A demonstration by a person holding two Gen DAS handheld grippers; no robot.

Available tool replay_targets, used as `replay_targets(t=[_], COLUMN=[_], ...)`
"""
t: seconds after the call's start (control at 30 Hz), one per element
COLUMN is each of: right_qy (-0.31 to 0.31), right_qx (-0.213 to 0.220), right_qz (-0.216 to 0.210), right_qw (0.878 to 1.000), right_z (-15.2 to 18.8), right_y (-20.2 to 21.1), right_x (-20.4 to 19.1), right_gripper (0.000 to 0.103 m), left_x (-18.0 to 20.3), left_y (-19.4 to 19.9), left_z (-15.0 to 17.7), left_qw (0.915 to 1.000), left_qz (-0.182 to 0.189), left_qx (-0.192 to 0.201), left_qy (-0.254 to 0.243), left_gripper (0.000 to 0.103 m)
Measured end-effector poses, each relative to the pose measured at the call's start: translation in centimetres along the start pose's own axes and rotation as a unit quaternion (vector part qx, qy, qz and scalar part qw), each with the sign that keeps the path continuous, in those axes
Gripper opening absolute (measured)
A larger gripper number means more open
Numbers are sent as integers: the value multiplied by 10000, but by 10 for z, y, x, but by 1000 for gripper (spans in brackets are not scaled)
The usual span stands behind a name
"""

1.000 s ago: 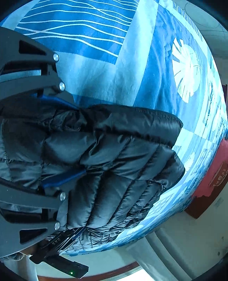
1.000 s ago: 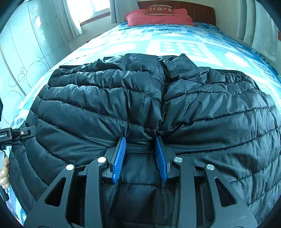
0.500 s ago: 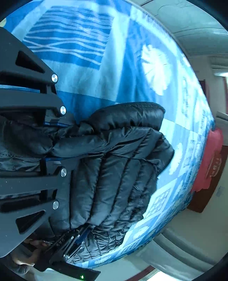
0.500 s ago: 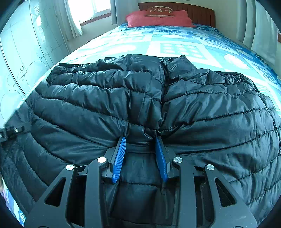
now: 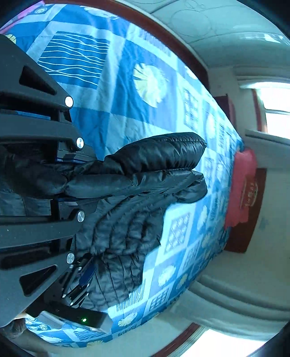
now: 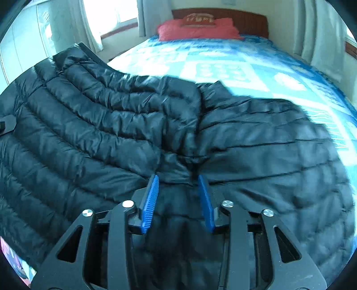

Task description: Fold large clothes

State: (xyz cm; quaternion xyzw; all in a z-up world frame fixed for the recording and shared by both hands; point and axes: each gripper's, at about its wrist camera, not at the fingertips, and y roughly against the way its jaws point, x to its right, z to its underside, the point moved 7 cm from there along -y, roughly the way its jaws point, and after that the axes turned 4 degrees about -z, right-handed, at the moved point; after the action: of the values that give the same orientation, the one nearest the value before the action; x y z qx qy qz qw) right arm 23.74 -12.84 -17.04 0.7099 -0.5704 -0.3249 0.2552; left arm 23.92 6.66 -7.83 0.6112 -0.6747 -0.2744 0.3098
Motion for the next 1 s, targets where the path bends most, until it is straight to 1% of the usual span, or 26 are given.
replay_targets(t=[0.03, 0.07, 0.27, 0.37, 0.47, 0.5, 0.57, 0.63, 0.7, 0.8, 0.9, 1.0], right_qy=[1, 11, -204, -336, -420, -445, -516, -604, -656, -753, -871, -965], right_qx=[49, 104, 241, 265, 259, 250, 229, 188, 159, 115, 70, 31], right_qz=[43, 122, 269, 343, 472, 517, 605, 706, 803, 964, 1058, 1171], right_qw=[10000, 9999, 9991, 9985, 9977, 9974, 9966, 9955, 9945, 9924, 9905, 9884], right_z=[-1, -2, -1, 4, 9, 12, 19, 25, 37, 49, 58, 66], right_y=[7, 18, 57, 74, 83, 85, 91, 96, 106, 113, 118, 121], right_x=[7, 17, 71, 98, 123, 130, 148, 167, 178, 199, 220, 238], right_gripper=[51, 51, 51, 52, 56, 56, 56, 56, 56, 56, 56, 56], left_x=[5, 17, 90, 132, 181, 188, 213, 239, 260, 284, 306, 320], left_y=[2, 4, 11, 10, 3, 2, -5, -15, -23, -37, -54, -71], left_z=[0, -3, -13, -13, -10, -9, -3, 7, 16, 31, 48, 67], left_qw=[10000, 9999, 9978, 9951, 9903, 9893, 9867, 9854, 9847, 9838, 9834, 9820], left_qz=[-1, 0, 80, 56, 44, 41, 22, 108, 192, 302, 456, 425], left_qx=[36, 82, 213, 287, 333, 337, 339, 279, 228, 144, -37, -195], left_qy=[-57, -131, -630, -946, -1346, -1417, -1592, -1674, -1717, -1761, -1754, -1829], left_gripper=[20, 20, 20, 20, 20, 20, 20, 20, 20, 20, 21, 21])
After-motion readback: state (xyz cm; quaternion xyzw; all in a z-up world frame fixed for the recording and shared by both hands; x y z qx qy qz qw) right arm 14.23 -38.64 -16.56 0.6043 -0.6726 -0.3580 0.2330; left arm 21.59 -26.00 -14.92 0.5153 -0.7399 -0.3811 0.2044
